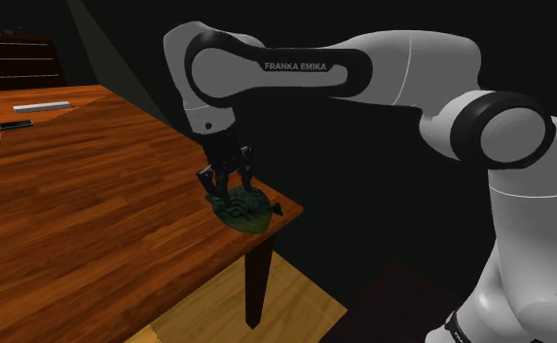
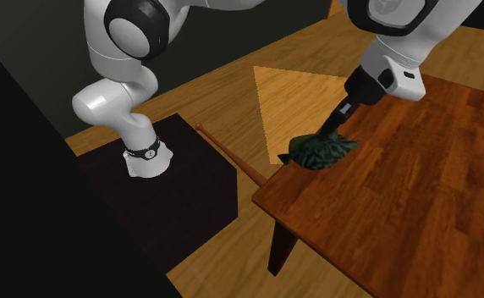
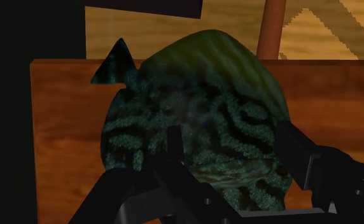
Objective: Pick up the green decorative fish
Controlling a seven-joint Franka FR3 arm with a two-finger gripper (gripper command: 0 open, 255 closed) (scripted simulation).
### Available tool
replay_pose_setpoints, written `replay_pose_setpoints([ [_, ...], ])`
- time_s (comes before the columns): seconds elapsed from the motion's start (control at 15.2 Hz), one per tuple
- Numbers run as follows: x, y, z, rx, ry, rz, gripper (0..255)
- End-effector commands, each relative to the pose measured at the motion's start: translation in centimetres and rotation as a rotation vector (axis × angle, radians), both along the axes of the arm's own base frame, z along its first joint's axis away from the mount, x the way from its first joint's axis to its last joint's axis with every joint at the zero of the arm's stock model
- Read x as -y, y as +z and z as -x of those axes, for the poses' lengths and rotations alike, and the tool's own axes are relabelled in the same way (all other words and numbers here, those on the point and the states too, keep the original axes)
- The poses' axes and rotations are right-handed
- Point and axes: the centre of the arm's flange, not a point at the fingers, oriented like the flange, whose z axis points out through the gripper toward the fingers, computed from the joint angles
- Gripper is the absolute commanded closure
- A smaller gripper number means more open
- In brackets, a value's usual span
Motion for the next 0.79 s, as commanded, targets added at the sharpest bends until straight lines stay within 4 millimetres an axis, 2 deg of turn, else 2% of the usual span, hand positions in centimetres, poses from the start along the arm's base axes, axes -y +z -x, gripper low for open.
replay_pose_setpoints([
  [0.0, 0.1, 1.0, 0.1, 0.000, 0.000, 0.000, 255],
  [0.59, 0.1, 5.8, 0.1, 0.000, 0.000, 0.000, 255],
  [0.73, 0.1, 5.9, 0.1, 0.000, 0.000, 0.000, 255],
])
